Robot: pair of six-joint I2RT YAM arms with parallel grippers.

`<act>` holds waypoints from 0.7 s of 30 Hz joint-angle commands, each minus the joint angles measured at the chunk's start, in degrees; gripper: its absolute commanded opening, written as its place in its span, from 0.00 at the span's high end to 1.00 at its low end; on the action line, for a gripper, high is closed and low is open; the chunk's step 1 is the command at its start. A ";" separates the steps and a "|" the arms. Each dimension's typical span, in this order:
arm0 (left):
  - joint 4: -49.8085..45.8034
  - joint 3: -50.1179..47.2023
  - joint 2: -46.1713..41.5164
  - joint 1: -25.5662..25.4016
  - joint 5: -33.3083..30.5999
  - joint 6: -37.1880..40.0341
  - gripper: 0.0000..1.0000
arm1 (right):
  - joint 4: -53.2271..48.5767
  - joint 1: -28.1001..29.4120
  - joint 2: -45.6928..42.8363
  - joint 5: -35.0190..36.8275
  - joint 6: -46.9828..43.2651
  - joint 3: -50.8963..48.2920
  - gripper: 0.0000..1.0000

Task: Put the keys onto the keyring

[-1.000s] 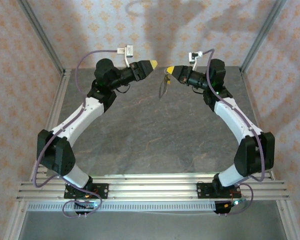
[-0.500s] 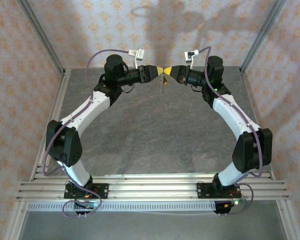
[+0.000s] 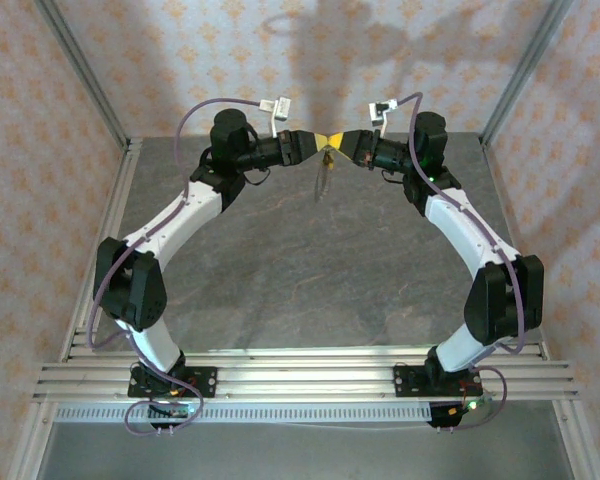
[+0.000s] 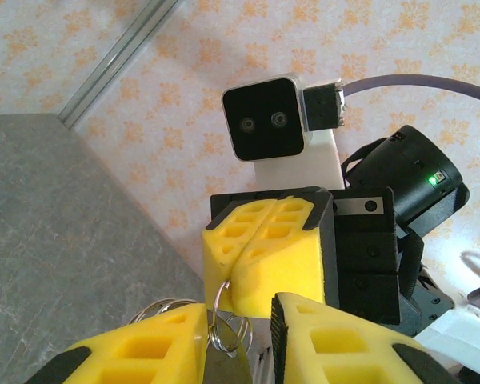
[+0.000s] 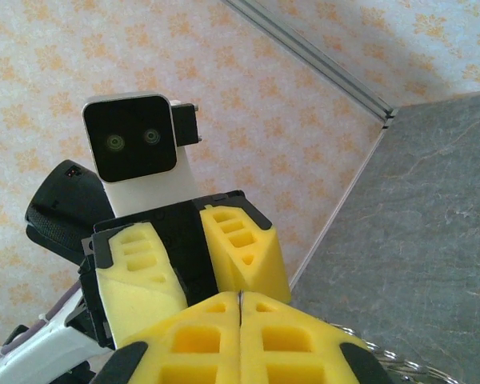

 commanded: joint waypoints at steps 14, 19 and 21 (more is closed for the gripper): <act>4.11 1.80 1.00 -2.21 1.45 -0.55 0.93 | 4.30 -0.18 -0.10 0.00 0.49 0.18 1.00; 4.92 1.05 0.70 -2.30 -0.14 -1.02 1.00 | 2.11 -0.79 -1.83 2.24 -0.59 0.03 0.81; 6.28 0.13 0.15 -2.30 -1.36 -1.87 1.00 | 2.12 -1.61 -3.84 4.67 -0.53 -1.22 0.68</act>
